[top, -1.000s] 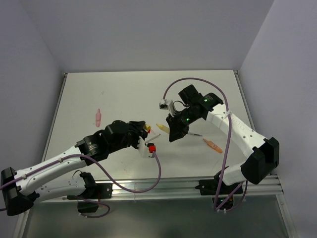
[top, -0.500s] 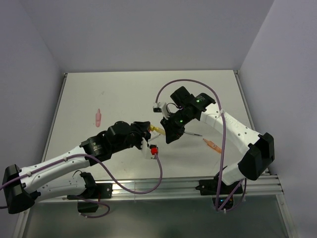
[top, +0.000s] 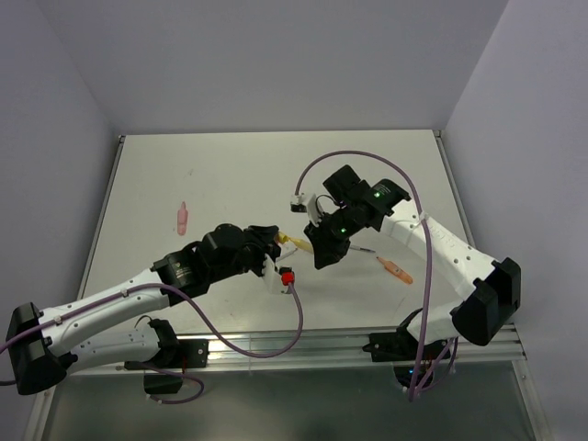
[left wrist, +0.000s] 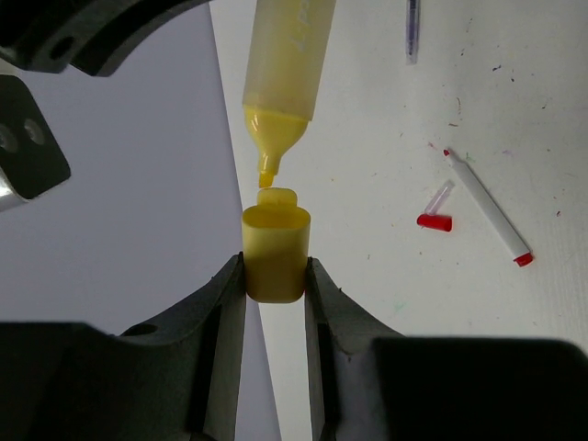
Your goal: Insert the pens into the pen caps
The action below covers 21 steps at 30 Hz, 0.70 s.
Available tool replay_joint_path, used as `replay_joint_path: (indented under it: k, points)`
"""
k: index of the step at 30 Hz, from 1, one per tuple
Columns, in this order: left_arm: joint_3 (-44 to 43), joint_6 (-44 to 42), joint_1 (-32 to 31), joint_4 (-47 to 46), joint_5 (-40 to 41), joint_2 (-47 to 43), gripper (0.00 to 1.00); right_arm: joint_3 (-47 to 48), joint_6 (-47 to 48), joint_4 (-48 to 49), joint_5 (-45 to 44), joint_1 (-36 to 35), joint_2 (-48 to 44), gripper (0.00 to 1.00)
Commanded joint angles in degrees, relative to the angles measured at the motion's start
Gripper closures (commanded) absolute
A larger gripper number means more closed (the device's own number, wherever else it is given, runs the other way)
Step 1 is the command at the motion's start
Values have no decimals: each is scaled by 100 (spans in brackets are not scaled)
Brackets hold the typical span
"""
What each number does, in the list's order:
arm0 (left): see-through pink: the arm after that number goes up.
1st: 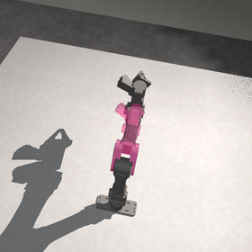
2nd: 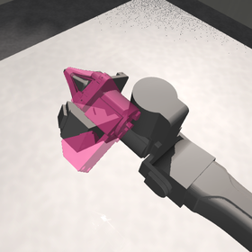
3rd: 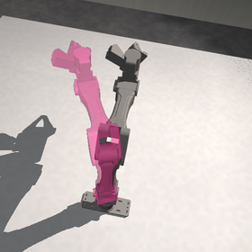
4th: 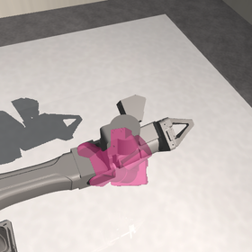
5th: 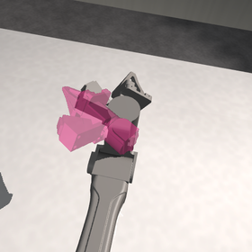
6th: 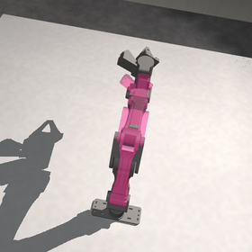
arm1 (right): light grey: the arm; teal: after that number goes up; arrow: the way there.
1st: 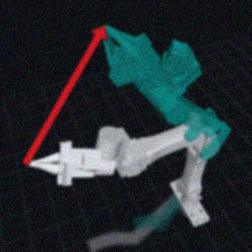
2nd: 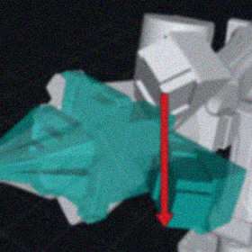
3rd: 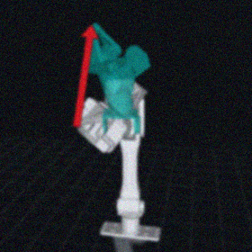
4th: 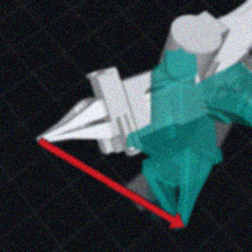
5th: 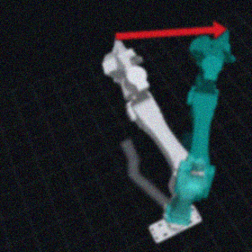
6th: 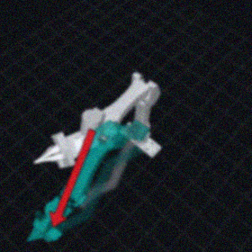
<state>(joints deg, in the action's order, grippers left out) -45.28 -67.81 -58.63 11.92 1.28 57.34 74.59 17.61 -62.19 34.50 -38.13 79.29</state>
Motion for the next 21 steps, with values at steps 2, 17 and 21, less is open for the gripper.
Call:
replay_joint_path:
  k: [2, 17, 21]
  points:
    - [-175, 102, 45, -6, -154, 40, 100, 38, -3, 76, 56, -54, -308, 100]
    - [-323, 207, 45, 3, -154, 84, 100, 434, 41, -12, 127, -221, 131, 100]
    - [-403, 251, 36, 73, -181, 93, 100, 557, -3, -12, 110, -230, 254, 100]
